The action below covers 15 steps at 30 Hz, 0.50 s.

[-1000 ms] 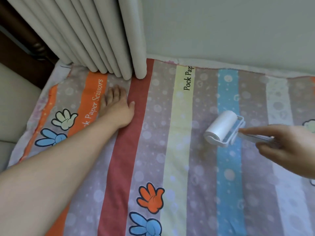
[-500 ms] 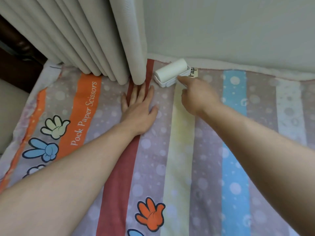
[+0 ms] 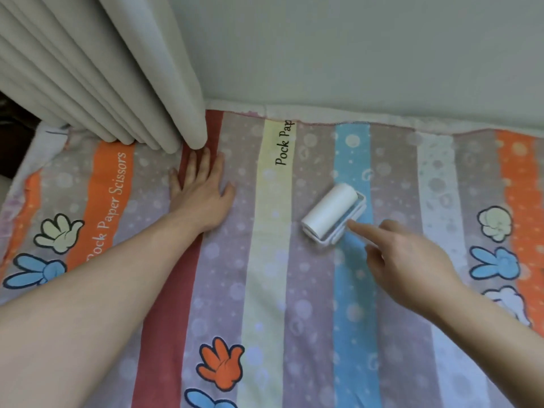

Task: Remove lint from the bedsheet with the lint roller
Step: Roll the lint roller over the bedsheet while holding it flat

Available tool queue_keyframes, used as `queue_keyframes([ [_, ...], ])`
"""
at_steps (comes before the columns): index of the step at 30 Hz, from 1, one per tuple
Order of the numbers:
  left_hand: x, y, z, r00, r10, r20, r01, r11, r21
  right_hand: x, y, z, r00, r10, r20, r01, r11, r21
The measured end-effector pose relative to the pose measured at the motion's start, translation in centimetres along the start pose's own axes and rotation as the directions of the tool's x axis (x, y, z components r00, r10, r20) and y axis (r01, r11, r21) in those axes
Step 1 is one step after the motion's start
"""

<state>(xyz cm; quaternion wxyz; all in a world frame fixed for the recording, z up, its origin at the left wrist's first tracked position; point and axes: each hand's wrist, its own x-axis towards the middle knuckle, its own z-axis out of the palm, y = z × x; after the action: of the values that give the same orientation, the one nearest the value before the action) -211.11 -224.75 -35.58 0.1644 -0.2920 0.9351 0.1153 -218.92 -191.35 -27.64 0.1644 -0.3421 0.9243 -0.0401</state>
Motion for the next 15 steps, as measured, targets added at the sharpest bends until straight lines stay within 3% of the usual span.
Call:
queue_keyframes([
  [3, -0.1, 1.4, -1.6, 0.994, -0.069, 0.079, 0.065, 0.997, 0.05, -3.0, 2.7, -1.4, 0.997, 0.013, 0.079, -0.013, 1.0, -0.006],
  [6, -0.7, 4.0, -3.1, 0.989, -0.113, 0.092, 0.1, 0.985, 0.138, -5.0, 4.5, -4.1, 0.996, 0.031, 0.086, -0.041, 0.993, 0.113],
  [10, -1.3, 8.6, -3.4, 0.987, 0.147, 0.062, -0.149, 0.988, 0.027, -2.5, 3.3, -6.1, 0.995, 0.051, -0.083, -0.03, 0.971, 0.238],
  [15, 1.3, 9.3, -1.2, 0.978, 0.208, 0.006, -0.207, 0.975, -0.079, 8.5, -1.4, -3.8, 0.989, 0.067, -0.135, -0.043, 0.983, 0.177],
])
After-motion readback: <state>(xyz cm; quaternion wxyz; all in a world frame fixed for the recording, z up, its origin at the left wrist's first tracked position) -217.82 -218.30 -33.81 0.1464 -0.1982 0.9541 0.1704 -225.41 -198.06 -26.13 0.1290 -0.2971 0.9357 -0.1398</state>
